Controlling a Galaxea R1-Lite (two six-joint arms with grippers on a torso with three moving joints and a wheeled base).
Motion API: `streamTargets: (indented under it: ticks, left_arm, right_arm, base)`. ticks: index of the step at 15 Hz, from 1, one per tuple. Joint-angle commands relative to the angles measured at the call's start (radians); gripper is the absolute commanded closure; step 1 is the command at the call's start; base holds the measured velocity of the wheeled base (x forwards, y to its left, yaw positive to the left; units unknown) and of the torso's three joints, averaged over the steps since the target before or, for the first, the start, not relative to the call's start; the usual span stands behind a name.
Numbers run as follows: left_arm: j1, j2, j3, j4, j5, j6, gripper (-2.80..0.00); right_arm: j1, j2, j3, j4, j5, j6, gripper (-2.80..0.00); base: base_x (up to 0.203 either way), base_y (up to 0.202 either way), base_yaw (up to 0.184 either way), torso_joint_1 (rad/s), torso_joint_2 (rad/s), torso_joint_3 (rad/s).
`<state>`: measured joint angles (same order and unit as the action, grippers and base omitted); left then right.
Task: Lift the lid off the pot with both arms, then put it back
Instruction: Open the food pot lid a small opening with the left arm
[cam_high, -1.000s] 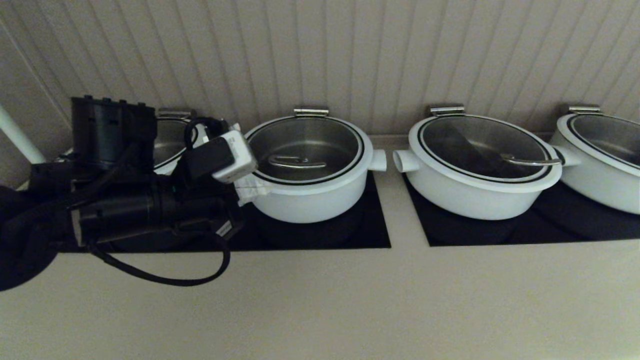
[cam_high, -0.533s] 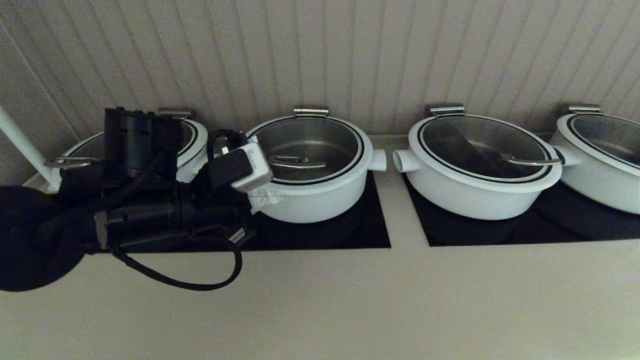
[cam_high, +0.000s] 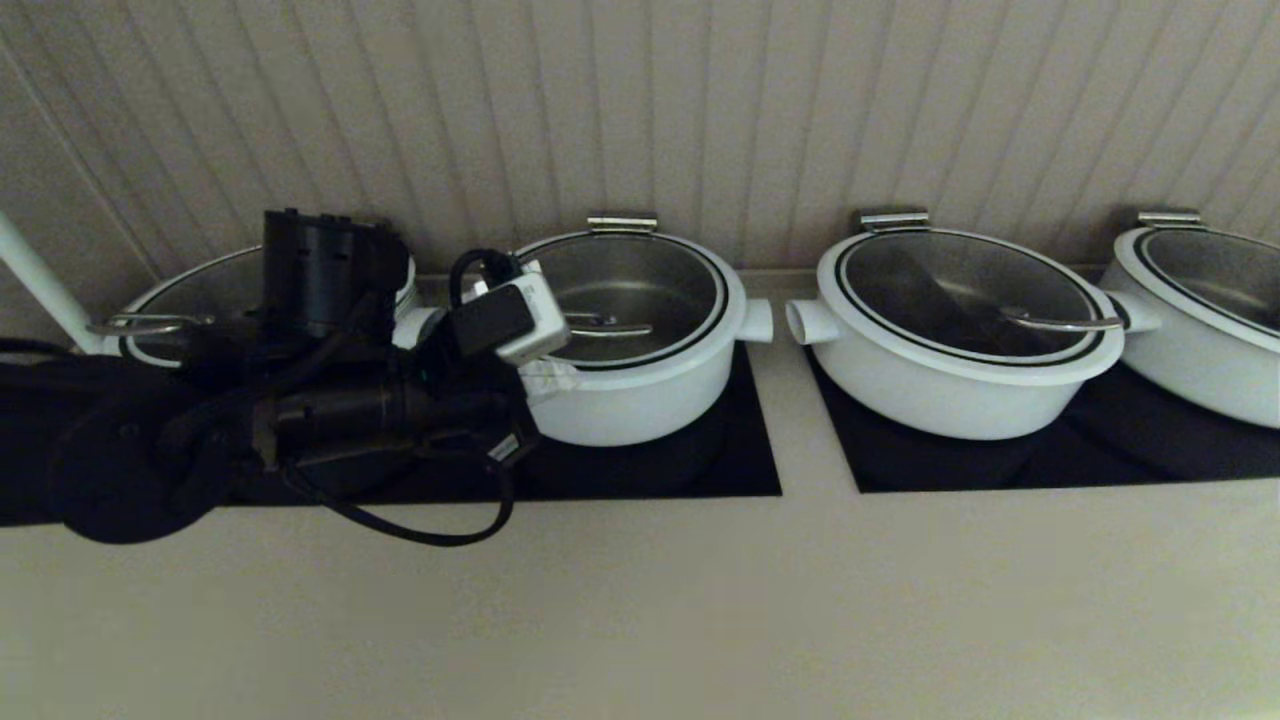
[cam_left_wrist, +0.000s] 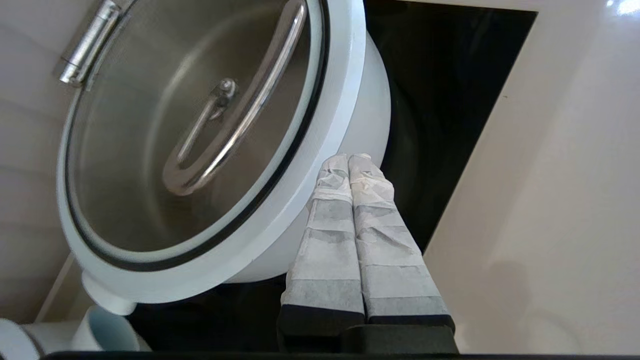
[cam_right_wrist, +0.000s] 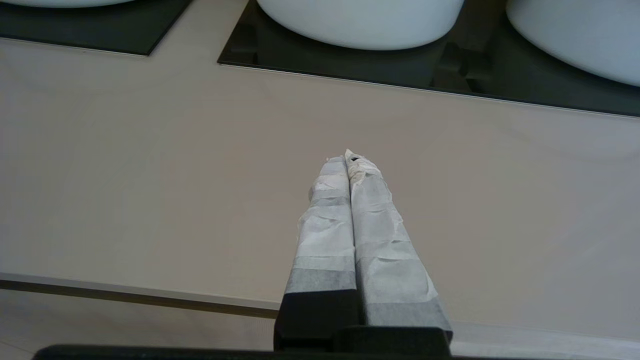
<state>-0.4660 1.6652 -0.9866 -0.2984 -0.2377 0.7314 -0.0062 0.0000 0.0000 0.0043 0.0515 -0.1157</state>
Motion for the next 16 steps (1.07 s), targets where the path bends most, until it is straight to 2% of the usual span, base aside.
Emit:
streamTargets:
  ticks: [1, 4, 6, 8, 16]
  left_arm:
    - [0.001, 0.021, -0.004, -0.003, -0.001, -0.007, 0.0]
    - [0.001, 0.044, -0.007, -0.018, 0.001, -0.017, 0.0]
    - [0.001, 0.071, -0.006, -0.087, 0.012, -0.016, 0.0]
    - [0.002, 0.096, -0.006, -0.148, 0.052, -0.016, 0.0]
    - [0.015, 0.116, -0.015, -0.156, 0.075, -0.015, 0.0]
  right_arm:
    - [0.0, 0.002, 0.0, 0.0, 0.001, -0.001, 0.0]
    - [0.0, 0.001, 0.0, 0.0, 0.001, -0.001, 0.0]
    - [0.0, 0.0, 0.0, 0.0, 0.001, -0.001, 0.0]
    - [0.0, 0.001, 0.0, 0.0, 0.001, -0.001, 0.0]
    - [0.0, 0.002, 0.0, 0.0, 0.001, -0.001, 0.0]
  base:
    - [0.0, 0.0, 0.0, 0.0, 0.0, 0.0]
    - [0.0, 0.0, 0.0, 0.0, 0.0, 0.0]
    - [0.0, 0.0, 0.0, 0.0, 0.0, 0.0]
    - [0.0, 0.0, 0.0, 0.0, 0.0, 0.0]
    - [0.0, 0.0, 0.0, 0.0, 0.0, 0.0]
